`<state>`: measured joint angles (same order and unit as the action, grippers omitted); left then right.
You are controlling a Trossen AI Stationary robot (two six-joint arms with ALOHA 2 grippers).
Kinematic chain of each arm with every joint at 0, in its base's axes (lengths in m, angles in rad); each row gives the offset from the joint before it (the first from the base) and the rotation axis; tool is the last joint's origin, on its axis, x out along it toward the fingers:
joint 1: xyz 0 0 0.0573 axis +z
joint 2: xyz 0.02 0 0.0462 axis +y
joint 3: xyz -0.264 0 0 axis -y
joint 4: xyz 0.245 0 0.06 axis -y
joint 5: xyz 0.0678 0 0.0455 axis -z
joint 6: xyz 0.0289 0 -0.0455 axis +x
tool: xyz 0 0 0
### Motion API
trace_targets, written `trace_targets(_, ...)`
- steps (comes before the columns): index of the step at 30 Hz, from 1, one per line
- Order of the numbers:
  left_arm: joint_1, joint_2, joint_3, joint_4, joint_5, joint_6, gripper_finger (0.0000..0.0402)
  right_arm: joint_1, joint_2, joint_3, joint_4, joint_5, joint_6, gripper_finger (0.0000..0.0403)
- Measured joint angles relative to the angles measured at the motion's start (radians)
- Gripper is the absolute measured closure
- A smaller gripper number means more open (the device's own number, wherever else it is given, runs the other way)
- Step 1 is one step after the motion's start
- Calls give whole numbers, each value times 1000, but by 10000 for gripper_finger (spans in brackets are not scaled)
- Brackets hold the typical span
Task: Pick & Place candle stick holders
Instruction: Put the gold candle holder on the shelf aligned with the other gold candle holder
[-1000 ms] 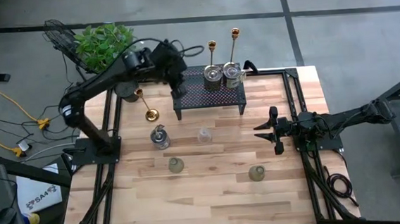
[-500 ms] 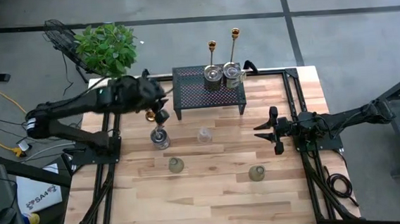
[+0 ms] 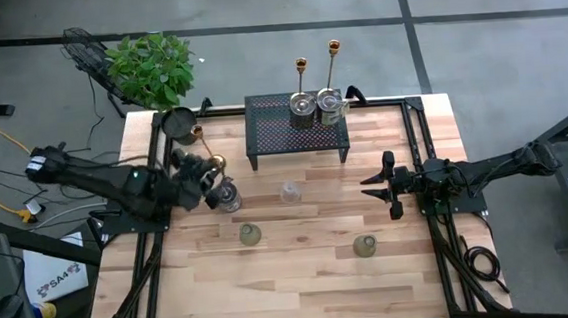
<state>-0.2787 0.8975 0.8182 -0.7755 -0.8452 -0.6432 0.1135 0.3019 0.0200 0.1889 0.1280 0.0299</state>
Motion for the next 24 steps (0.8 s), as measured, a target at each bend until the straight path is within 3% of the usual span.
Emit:
trace_targets(6, -103, -6, -159, 41, -226, -155, 327, 0, 0, 0, 0, 0, 0, 304)
trace_targets(11, -136, -1, -273, 100, -293, -266, 316, 0, 0, 0, -1, 0, 0, 304)
trace_targets(17, -134, 0, -367, 161, -346, -356, 246, 0, 0, 0, 0, 0, 0, 304)
trace_targets(24, -134, 5, -438, 194, -411, -359, 176, 0, 0, 0, -1, 0, 0, 304)
